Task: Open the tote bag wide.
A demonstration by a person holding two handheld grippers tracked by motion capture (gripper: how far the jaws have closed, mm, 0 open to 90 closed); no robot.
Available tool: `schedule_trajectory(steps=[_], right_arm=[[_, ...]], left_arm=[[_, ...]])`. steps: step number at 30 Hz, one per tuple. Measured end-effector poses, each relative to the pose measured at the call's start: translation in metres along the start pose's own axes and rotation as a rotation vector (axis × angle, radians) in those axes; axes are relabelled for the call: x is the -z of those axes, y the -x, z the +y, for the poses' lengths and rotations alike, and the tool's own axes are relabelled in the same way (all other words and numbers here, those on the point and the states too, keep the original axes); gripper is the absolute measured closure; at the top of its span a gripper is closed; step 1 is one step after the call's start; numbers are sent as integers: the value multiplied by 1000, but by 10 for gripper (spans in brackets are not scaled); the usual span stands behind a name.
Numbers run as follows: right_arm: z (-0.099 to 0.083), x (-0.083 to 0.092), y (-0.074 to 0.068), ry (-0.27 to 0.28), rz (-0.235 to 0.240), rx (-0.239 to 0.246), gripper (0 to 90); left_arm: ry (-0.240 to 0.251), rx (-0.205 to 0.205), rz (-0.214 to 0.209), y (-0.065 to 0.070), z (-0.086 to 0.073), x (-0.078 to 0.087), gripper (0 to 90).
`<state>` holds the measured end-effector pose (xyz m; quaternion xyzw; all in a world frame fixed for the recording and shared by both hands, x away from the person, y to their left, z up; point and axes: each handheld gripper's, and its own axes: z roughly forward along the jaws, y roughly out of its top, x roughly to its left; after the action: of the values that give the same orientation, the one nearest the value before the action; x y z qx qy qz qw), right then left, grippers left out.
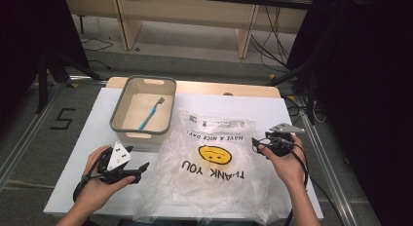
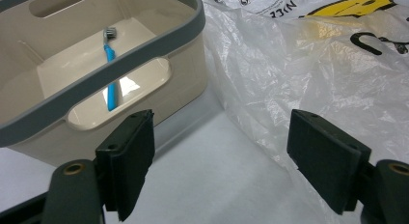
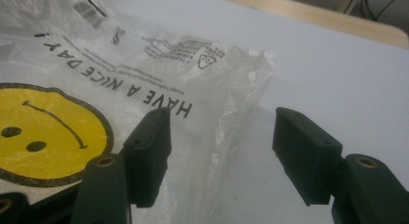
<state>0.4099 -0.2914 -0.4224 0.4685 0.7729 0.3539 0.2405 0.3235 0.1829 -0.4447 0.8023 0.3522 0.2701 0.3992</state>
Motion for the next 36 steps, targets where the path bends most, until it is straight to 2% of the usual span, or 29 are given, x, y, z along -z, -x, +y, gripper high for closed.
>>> schedule_trajectory(steps=[2,3,4,5,7,8,16,19,20,23,27,36], right_arm=[[6,-7,0,-42,3,-1,408],[6,-7,0,-42,3,-1,408],[12,-14,1,-70,3,2,441],[12,-14,1,-70,3,2,441],[19,-21,2,-104,11,-1,484],[25,-27,3,-140,3,4,551],[36,-46,8,-232,-2,-35,682],[37,-51,9,-257,-10,-59,770],[37,-52,10,-247,-28,-57,863],[36,-52,12,-236,-30,-78,900],[37,-47,14,-187,-46,-137,900],[35,-38,23,-167,-78,-218,900]], left_arm=[[-2,-3,-1,0,0,-1,250],[-3,-1,-3,0,0,-1,250],[-3,-2,-4,-1,0,-1,250],[-1,1,-3,-1,0,-1,250],[-3,-3,-4,0,1,-1,250],[-1,-4,-7,0,1,-1,250],[2,-3,-11,1,1,-2,250],[-2,-7,-14,1,1,-2,250],[-2,-5,-15,1,1,-3,251],[-3,-7,-19,2,1,-3,251],[-1,-8,-17,2,1,-3,251],[-1,-10,-16,2,1,-3,251]])
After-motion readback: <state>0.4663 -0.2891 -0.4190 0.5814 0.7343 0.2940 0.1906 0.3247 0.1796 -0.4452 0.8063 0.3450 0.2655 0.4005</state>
